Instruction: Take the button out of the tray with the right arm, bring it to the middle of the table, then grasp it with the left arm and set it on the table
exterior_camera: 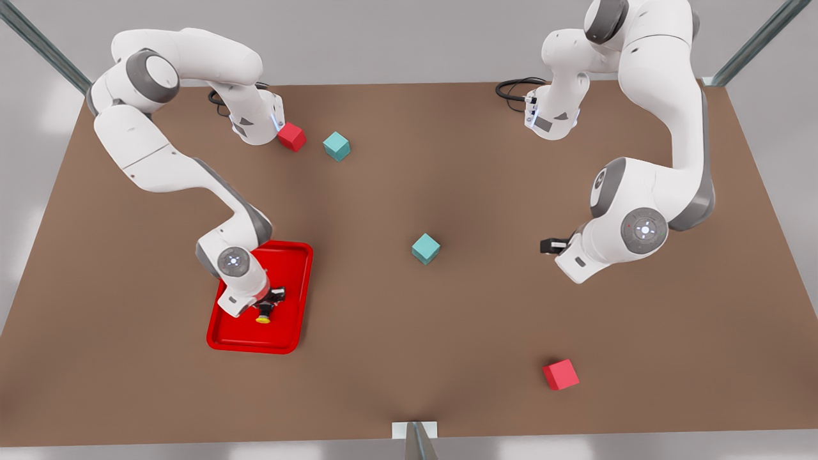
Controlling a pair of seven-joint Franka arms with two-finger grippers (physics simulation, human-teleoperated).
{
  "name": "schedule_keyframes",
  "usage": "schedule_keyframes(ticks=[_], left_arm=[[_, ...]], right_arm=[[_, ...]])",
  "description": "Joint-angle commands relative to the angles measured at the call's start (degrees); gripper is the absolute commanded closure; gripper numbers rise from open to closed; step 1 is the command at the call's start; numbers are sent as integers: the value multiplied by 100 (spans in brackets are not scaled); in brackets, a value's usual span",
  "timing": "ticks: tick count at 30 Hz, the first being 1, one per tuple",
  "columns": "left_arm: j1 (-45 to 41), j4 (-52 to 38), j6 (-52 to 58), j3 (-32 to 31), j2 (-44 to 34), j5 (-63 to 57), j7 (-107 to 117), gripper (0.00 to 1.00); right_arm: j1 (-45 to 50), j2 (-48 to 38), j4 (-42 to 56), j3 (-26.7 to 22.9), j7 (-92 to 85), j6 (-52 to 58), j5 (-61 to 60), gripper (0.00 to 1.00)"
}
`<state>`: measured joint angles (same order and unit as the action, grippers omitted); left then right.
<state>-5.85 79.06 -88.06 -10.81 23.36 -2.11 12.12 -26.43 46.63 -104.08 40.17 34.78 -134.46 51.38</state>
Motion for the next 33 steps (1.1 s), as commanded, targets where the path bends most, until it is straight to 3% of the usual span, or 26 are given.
schedule_keyframes(ticks=[1,4,10,13,15,17,20,21,23,25,26,29,33], left_arm=[[-4,-5,43,-8,-7,0,36,0],[4,-5,43,-8,-25,35,36,0],[5,-40,104,-8,-16,44,27,0],[5,-49,130,-8,-25,35,27,0],[13,-49,157,-8,-25,27,18,0],[101,-128,315,-8,-25,0,-43,0],[268,-128,377,71,-121,-17,-61,0],[417,-119,386,71,-148,-17,-184,0],[611,-128,377,79,-209,-219,-237,0],[751,-128,386,106,-253,-228,-228,0],[848,-128,386,97,-262,-307,-219,0],[839,-119,517,88,-262,-571,-158,0],[796,-128,509,79,-253,-571,-70,0]], right_arm=[[-37,-14,2,9,-32,43,3,35],[-46,-23,2,0,3,52,-5,44],[-134,-102,2,26,12,236,-23,49],[-477,-348,-86,474,3,570,-198,50],[-398,-734,-69,606,-50,869,-1076,50],[470,-928,501,475,29,1299,-2333,50],[3195,-893,2022,-1607,214,1827,-4188,49],[4373,-744,2655,-2705,222,1959,-4970,49],[6017,-181,3587,-4384,205,2100,-6174,50],[6923,232,3895,-5343,319,2082,-7054,49],[7187,443,4088,-5599,574,2056,-7282,49],[7363,1102,5019,-5572,1672,1986,-7362,49],[7363,1454,5425,-5370,2613,738,-7379,48]])
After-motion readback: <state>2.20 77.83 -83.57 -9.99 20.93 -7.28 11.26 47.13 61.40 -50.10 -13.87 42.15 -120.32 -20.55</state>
